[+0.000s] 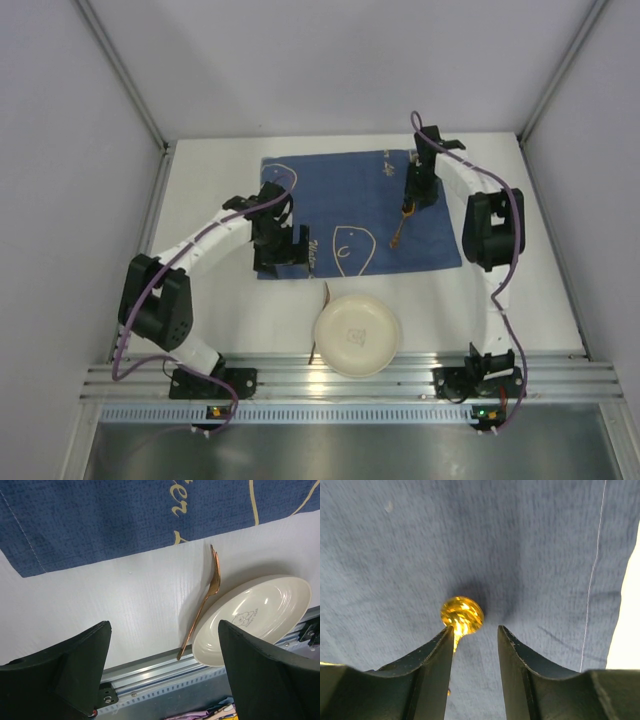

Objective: Set the dinner table for one person

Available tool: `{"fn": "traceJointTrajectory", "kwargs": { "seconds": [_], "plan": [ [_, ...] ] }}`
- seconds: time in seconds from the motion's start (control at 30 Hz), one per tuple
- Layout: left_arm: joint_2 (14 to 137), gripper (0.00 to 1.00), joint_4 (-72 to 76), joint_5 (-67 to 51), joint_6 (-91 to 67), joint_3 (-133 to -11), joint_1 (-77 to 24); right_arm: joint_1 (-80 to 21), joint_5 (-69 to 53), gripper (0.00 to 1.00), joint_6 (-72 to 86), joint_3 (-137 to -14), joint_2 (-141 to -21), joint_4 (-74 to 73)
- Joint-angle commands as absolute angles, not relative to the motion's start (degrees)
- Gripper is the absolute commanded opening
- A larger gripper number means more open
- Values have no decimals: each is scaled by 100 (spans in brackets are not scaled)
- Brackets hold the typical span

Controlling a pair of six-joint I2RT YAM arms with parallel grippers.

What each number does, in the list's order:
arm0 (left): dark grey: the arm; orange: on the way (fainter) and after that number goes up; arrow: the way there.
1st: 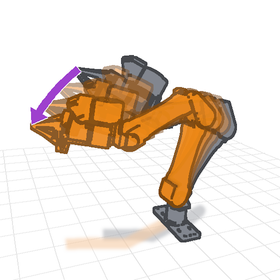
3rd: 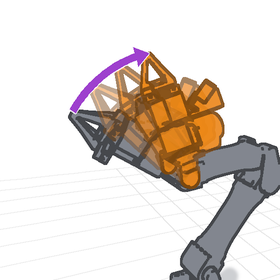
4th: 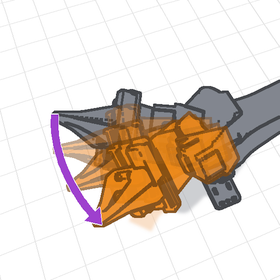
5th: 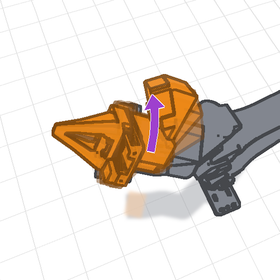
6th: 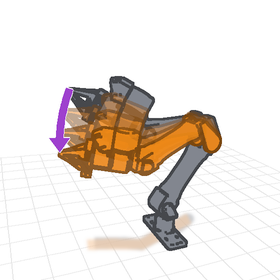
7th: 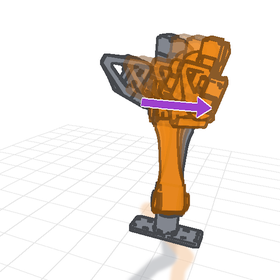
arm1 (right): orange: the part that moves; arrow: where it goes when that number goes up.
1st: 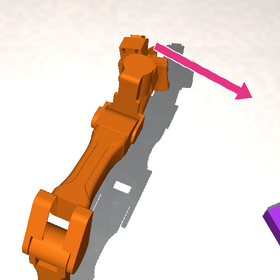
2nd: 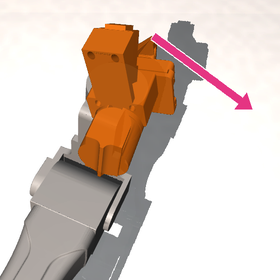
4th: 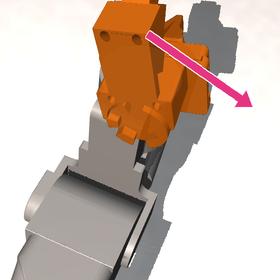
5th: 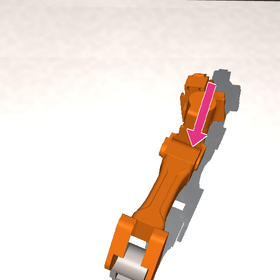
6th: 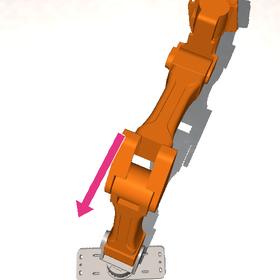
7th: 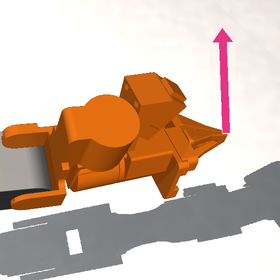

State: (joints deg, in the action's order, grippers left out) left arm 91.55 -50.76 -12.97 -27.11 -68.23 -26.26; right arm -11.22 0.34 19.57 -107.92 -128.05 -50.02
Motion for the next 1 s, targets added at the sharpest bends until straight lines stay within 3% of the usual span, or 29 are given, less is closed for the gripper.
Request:
{"fn": "traceJointTrajectory", "kwargs": {
  "seconds": [0.0,0.47,0.67,0.97],
  "plan": [
    [8842,93,-5115,-1108,-2786,-6820,-2628,-1256,97,40,1995,-11408,-13007,-5194],
    [8596,93,-5221,-896,-2892,-6706,-2628,-1415,-228,40,1995,-11715,-13324,-5194],
    [8482,93,-5265,-861,-2909,-6680,-2628,-1371,614,40,2057,-11515,-12877,-5388],
    [8674,93,-5317,-923,-2743,-6829,-2628,-1327,826,40,2118,-11162,-12621,-5361]
  ]
}}
